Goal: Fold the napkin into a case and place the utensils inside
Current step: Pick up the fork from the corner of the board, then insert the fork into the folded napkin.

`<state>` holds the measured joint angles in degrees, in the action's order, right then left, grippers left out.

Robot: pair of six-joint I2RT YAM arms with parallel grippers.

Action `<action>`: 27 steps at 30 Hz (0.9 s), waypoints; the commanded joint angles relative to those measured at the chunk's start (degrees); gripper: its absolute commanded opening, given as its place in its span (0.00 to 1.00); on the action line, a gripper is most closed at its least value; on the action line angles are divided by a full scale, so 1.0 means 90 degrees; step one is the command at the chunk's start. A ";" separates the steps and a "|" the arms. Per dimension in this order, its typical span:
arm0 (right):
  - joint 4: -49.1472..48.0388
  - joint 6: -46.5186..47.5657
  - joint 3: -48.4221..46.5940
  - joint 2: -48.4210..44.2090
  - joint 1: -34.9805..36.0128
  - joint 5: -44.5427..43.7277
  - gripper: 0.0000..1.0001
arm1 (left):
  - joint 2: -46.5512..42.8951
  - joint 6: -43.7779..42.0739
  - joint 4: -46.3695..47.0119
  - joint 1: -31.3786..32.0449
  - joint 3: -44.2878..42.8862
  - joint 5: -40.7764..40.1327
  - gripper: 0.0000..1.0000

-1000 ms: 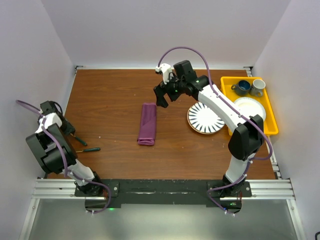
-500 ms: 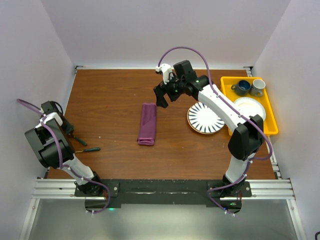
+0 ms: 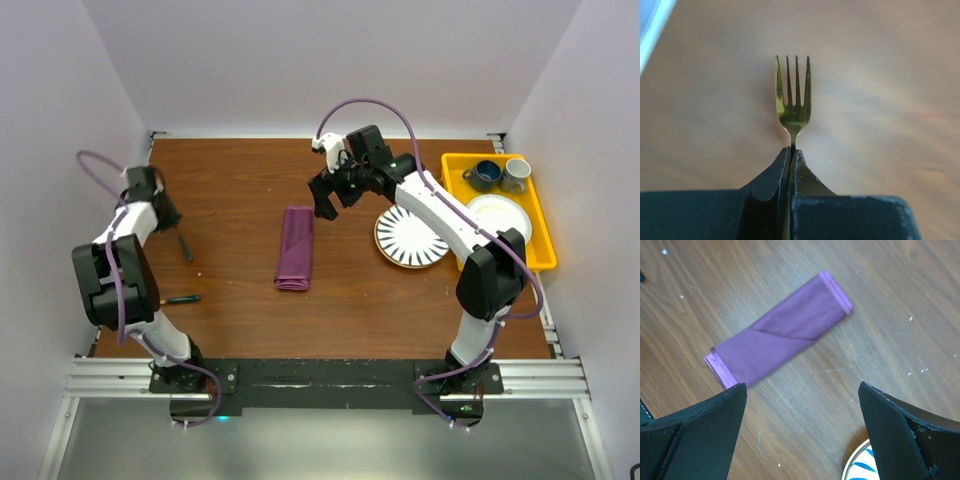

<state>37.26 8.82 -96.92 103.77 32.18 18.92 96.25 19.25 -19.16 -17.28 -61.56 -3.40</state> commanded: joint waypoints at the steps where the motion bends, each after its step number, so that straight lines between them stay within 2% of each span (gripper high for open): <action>1: -0.0136 -0.0247 0.0329 -0.0221 -0.0089 -0.0353 0.98 | -0.0441 0.0439 0.0605 0.1514 -0.1147 -0.0227 0.00; 6: 0.0020 -0.0638 0.0447 0.0042 -0.0343 -0.0413 0.98 | 0.0028 0.0683 0.0459 0.3214 -0.2144 -0.0491 0.00; 12: 0.0089 -0.0931 0.0496 0.0374 -0.0802 0.0036 0.96 | 0.0682 0.0665 0.0615 0.4359 -0.2583 -0.0559 0.00; 17: 0.0021 -0.1243 0.0428 0.0570 -0.1066 0.0455 0.88 | 0.1278 0.0421 0.0557 0.4683 -0.2974 -0.0696 0.00; 18: 0.0021 -0.1234 0.0370 0.0618 -0.1076 0.0495 0.79 | 0.1462 0.0420 0.0392 0.4732 -0.3061 -0.0716 0.00; 22: 0.0060 -0.1263 0.0164 0.0960 -0.1095 0.0778 0.62 | 0.1786 0.0449 0.0156 0.4781 -0.3316 -0.0706 0.00; 27: 0.0050 -0.1273 -0.0002 0.1156 -0.1125 0.0916 0.59 | 0.2001 0.0576 -0.0039 0.4830 -0.3277 -0.0697 0.00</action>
<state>38.11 -1.61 -93.78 113.82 22.13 23.97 113.86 24.01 -19.05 25.71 -88.31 -8.19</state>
